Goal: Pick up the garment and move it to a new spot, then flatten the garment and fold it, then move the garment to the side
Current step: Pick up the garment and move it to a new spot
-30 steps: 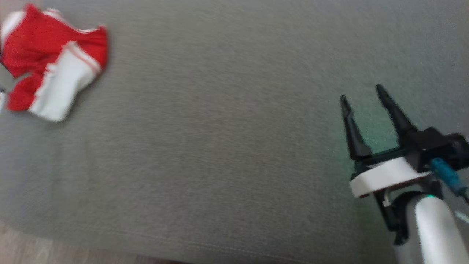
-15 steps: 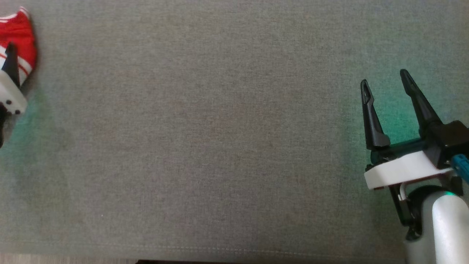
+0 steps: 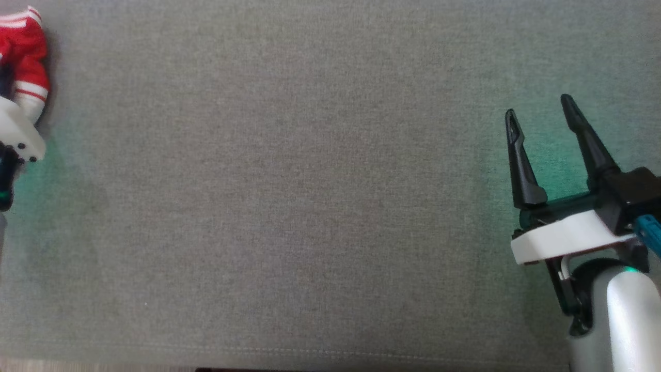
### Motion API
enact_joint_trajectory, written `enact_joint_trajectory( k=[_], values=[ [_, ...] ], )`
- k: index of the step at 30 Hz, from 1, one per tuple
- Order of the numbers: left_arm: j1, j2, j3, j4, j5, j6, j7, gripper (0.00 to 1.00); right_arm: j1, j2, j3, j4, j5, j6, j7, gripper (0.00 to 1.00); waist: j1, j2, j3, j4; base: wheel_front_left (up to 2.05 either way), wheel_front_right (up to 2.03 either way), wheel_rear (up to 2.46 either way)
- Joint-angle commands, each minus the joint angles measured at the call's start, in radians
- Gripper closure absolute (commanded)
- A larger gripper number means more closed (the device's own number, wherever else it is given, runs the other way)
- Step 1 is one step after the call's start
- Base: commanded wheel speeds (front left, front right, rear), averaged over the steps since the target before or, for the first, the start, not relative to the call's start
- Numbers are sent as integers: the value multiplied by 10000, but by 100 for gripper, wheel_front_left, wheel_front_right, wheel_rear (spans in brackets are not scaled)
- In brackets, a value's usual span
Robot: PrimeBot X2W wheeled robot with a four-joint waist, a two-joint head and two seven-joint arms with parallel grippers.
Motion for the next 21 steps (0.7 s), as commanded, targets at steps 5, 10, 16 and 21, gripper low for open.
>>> enact_joint_trajectory(
  k=[5, 10, 16, 21],
  values=[
    [-826, 1104, -32, -433, 372, -47, -804, 100, -99, -37, 231, 203, 489, -7, -380, 0, 0, 0, -948, -61, 0, 0, 0],
    [-1238, 1349, -689, -1277, 595, -64, -987, 100, 111, -37, 199, 1005, 1027, -7, -818, 0, 0, 0, -2162, -252, 0, 0, 0],
    [-1597, 1221, -1696, -2922, 548, -67, -496, 100, 577, -37, 181, 2060, 1739, -7, -1411, 0, 0, 0, -3880, -734, 0, 0, 0],
    [-1957, 630, -1986, -4202, -174, -67, -38, 100, 1044, -37, 132, 2646, 2187, -7, -1771, 0, 0, 0, -4960, -1248, 0, 0, 0]
  ],
)
